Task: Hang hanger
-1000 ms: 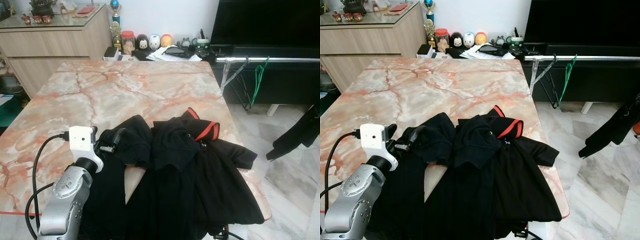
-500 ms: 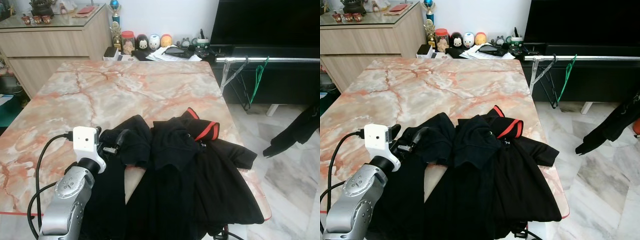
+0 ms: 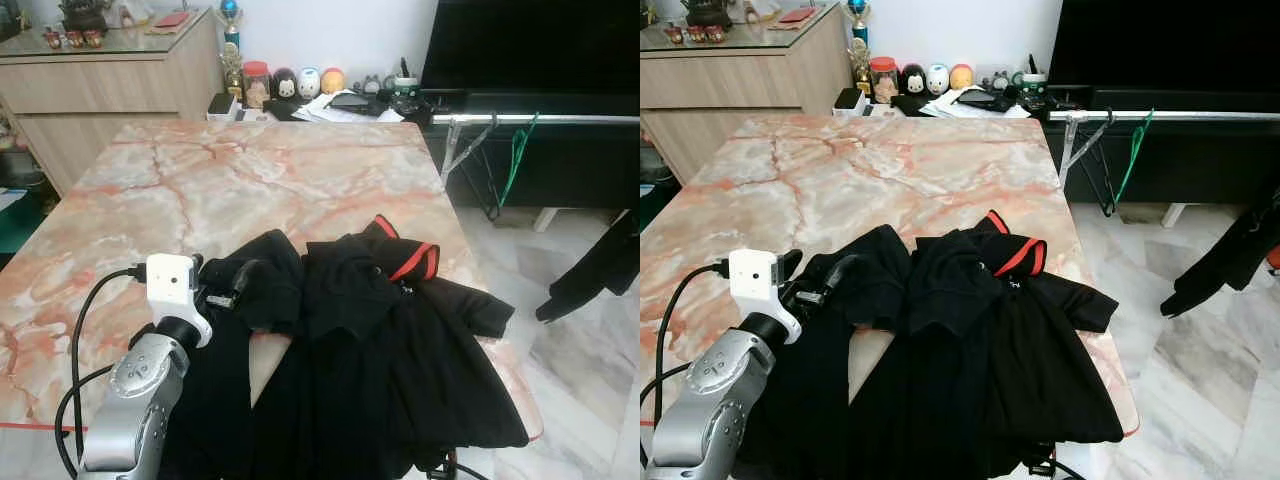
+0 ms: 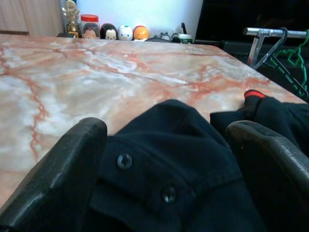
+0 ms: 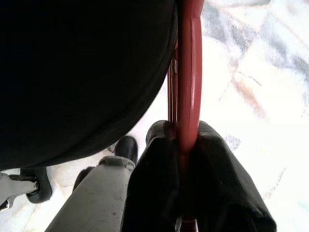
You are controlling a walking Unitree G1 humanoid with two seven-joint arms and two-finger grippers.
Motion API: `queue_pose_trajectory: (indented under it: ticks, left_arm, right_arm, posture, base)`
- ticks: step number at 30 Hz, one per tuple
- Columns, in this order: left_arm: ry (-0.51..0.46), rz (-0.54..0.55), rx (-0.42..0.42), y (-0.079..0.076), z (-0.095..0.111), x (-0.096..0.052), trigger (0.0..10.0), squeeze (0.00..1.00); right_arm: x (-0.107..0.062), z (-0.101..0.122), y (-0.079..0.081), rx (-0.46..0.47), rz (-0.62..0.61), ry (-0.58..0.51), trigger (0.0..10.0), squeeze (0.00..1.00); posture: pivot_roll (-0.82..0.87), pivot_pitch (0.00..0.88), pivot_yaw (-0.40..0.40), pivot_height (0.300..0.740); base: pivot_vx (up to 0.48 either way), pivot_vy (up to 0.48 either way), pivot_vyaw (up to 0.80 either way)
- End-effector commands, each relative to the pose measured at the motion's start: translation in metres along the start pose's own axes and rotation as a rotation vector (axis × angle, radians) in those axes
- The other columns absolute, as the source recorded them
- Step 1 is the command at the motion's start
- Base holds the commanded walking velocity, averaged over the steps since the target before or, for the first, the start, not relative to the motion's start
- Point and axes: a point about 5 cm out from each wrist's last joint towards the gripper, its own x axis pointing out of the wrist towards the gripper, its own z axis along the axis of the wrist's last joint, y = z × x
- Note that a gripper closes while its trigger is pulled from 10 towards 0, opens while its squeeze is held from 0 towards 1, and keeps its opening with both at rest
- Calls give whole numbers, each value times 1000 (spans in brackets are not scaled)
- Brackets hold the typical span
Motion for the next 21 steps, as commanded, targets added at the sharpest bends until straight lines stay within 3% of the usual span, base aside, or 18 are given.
queue_pose_trajectory:
  ticks: [1,21]
  left_arm:
    - [12,4,21,0,-3,-1,10000,0]
    - [14,3,22,0,-3,-1,10000,0]
  right_arm:
    - [0,2,-1,0,-3,-2,10000,0]
    - [0,3,-1,4,-5,-6,10000,0]
  posture:
    - [-8,0,-25,732]
    - [-5,0,-25,732]
  base:
    - [-255,0,0]
    - [-263,0,0]
